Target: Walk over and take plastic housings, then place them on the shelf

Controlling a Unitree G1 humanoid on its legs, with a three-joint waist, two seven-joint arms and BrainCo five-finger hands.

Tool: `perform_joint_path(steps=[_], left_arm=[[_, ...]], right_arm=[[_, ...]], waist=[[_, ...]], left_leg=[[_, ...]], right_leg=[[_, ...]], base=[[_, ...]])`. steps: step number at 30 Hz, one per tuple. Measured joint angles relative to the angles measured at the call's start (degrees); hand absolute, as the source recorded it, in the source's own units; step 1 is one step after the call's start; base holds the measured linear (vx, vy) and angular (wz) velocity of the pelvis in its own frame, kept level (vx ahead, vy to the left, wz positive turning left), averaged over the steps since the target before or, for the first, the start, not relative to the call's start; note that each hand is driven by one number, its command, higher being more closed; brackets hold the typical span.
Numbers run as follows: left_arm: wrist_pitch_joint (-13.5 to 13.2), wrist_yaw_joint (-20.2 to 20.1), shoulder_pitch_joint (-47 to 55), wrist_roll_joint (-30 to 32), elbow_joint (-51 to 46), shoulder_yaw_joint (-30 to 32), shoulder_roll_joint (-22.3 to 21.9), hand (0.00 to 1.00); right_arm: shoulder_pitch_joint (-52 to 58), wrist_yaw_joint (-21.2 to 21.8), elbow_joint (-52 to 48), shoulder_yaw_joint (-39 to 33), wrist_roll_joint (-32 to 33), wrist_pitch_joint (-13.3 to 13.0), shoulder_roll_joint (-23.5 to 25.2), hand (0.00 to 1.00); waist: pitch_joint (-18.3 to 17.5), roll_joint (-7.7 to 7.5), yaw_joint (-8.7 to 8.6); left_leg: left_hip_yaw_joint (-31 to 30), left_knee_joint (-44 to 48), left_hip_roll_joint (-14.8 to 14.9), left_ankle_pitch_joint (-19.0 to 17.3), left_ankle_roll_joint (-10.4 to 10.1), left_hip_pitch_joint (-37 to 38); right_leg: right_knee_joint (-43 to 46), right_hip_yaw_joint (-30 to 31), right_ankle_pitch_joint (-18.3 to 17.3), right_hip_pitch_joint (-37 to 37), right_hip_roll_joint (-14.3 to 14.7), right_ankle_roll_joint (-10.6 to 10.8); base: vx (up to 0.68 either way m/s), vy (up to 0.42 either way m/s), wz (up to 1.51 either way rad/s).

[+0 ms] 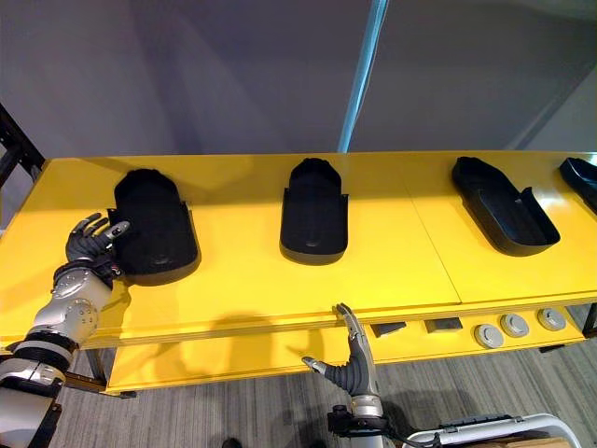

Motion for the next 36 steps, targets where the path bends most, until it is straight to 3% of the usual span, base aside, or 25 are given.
perform_joint_path(steps=[8,14,16,19,20,21,23,24,27,29,31,36], left_arm=[[1.8,-2.4,0.0,4.2,0.0,-0.6,3.6,0.00],[2.7,-2.4,0.0,11.7,-0.9,0.1,5.6,0.00],[2.7,-1.1,0.0,16.1,-4.7,4.4,4.4,0.00],[1.4,5.4,1.4,26.9,-18.6,14.5,-1.3,0.00],[0.4,8.9,3.5,33.4,-26.4,17.8,-4.6,1.00],[0.0,10.6,4.7,36.6,-30.4,19.0,-6.4,1.00],[-1.4,16.0,12.5,48.6,-46.9,22.5,-15.1,1.00],[-2.0,16.9,14.9,51.4,-50.6,22.6,-17.6,1.00],[-4.6,18.8,26.6,59.2,-62.3,17.9,-27.8,1.00],[-5.8,17.9,32.8,59.9,-64.1,12.4,-31.0,1.00],[-6.8,14.4,38.3,58.2,-64.1,4.6,-33.7,1.00],[-7.1,7.4,42.4,53.8,-60.0,-1.6,-37.0,1.00]], right_arm=[[0.1,0.0,-0.4,0.5,0.0,-0.7,0.0,0.00],[0.1,0.1,-0.3,1.6,0.0,-1.1,0.2,0.00],[0.1,0.1,-0.1,1.5,0.1,-1.4,0.3,0.00],[0.1,0.1,1.0,1.1,0.1,-2.5,0.4,0.00],[0.1,0.1,1.6,0.4,0.1,-3.4,0.6,0.00],[0.1,0.1,1.9,0.2,0.1,-3.7,0.8,0.00],[0.7,0.5,2.6,-0.8,0.1,-4.6,2.6,0.00],[0.9,0.6,2.7,-1.0,0.1,-4.7,3.1,0.00],[1.6,0.7,3.7,-2.8,0.1,-5.7,4.7,0.00],[1.6,0.9,4.1,-3.5,0.3,-5.7,4.8,0.00],[1.5,1.3,4.5,-4.3,0.3,-5.7,4.8,0.00],[1.6,2.2,4.6,-4.1,0.2,-5.7,4.9,0.00]], waist=[[0.1,0.00,0.37],[0.1,0.05,0.37],[0.1,-0.01,0.47],[0.0,-0.14,0.59],[0.0,-0.16,0.63],[0.0,-0.12,0.68],[0.0,0.14,0.56],[0.1,0.25,0.65],[-0.4,1.24,1.78],[-0.9,2.11,1.95],[-1.5,2.94,1.94],[-2.0,3.18,1.80]], left_leg=[[0.9,0.0,0.7,0.0,-0.3,-0.4],[1.0,0.0,1.3,0.2,-0.8,-0.3],[0.9,0.0,1.4,0.3,-0.9,-0.3],[0.6,0.0,1.4,0.4,-0.9,0.0],[0.6,0.0,1.3,0.4,-1.0,0.3],[0.6,0.0,1.2,0.4,-0.9,0.4],[0.0,0.0,1.1,0.4,-0.9,1.2],[-0.1,0.0,1.1,0.4,-0.9,1.5],[-0.7,-0.2,1.1,0.3,-1.0,1.9],[-1.0,-0.3,1.0,0.3,-1.0,1.9],[-1.6,-0.3,0.9,0.2,-1.3,1.9],[-1.4,-0.3,1.0,0.2,-1.2,1.9]], right_leg=[[-0.5,0.9,0.5,-0.6,0.7,-0.5],[-1.1,1.0,0.9,-0.3,1.4,-0.9],[-1.1,0.9,0.9,-0.2,1.5,-1.0],[-1.3,0.7,0.9,0.7,1.5,-1.0],[-1.4,0.6,0.9,1.0,1.5,-1.0],[-1.4,0.5,1.0,1.1,1.5,-1.0],[-1.4,-0.3,0.9,2.0,1.5,-1.0],[-1.5,-0.3,0.9,2.2,1.5,-1.1],[-1.8,-0.7,0.7,3.0,1.6,-1.2],[-1.9,-1.1,0.6,3.2,1.5,-1.2],[-1.9,-2.0,0.3,3.5,1.3,-0.8],[-1.9,-1.9,0.4,3.5,1.4,-0.9]], base=[[0.00,-0.003,-0.06],[0.00,-0.004,-0.01],[0.00,0.000,0.00],[0.01,-0.002,0.02],[0.00,0.000,0.00],[0.00,0.005,0.04],[0.01,0.000,0.11],[-0.01,-0.003,0.12],[-0.03,0.003,0.09],[-0.04,0.011,0.12],[-0.05,0.016,0.13],[-0.02,0.003,0.00]])
